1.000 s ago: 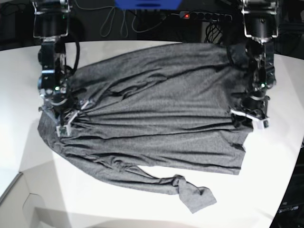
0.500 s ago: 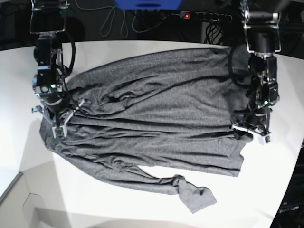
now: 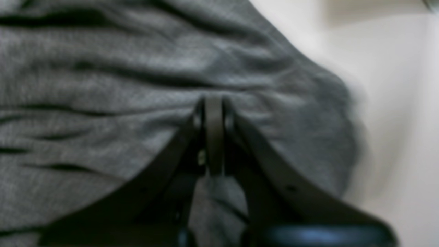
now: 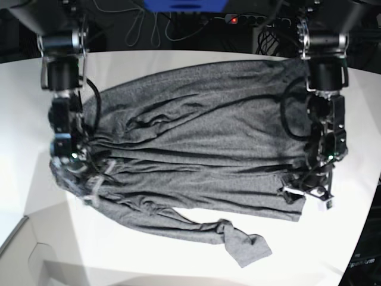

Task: Layout the t-shirt on the table in an organized manner, then fold the t-shirt properly
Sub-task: 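Drag the shirt's collar corners apart with both grippers, spreading it flat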

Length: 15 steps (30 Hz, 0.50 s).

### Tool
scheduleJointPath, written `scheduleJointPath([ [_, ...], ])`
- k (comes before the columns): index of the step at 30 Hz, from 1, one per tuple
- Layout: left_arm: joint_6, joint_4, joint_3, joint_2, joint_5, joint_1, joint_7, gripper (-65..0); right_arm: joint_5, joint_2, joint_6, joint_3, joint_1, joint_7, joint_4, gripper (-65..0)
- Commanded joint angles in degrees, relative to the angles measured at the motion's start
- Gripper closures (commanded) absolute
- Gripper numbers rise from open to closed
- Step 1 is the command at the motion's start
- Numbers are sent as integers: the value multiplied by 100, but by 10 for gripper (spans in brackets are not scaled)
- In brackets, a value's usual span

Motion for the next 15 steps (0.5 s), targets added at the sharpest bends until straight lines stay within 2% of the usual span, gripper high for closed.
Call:
scheduleJointPath([
  [1,-13,76,-31,-72,-50,-123,-110,-292,-12,34,126,-9,340,106,-167,0],
  [4,-13,103,-48,77,-32,-123,-66,-292,-12,-19,416,-79,859,124,-993,0],
  [6,-4,199,-57,95,-59,-88,-48,-292,-12,-54,434,-176,1123,361,-1574,0],
  [9,13,621,-75,121,-59,272,119,-292,-21,-45,399,-334,1483,1258,-2672,0],
  [13,22,1527,-75,148,-68,870,418,-292,-21,95,320,-457,1914,2735,-3886,0],
  [15,22,2010,-57,156,-68,1274,594,-292,-21,113,-146,-501,2028,3324,-4141,0],
])
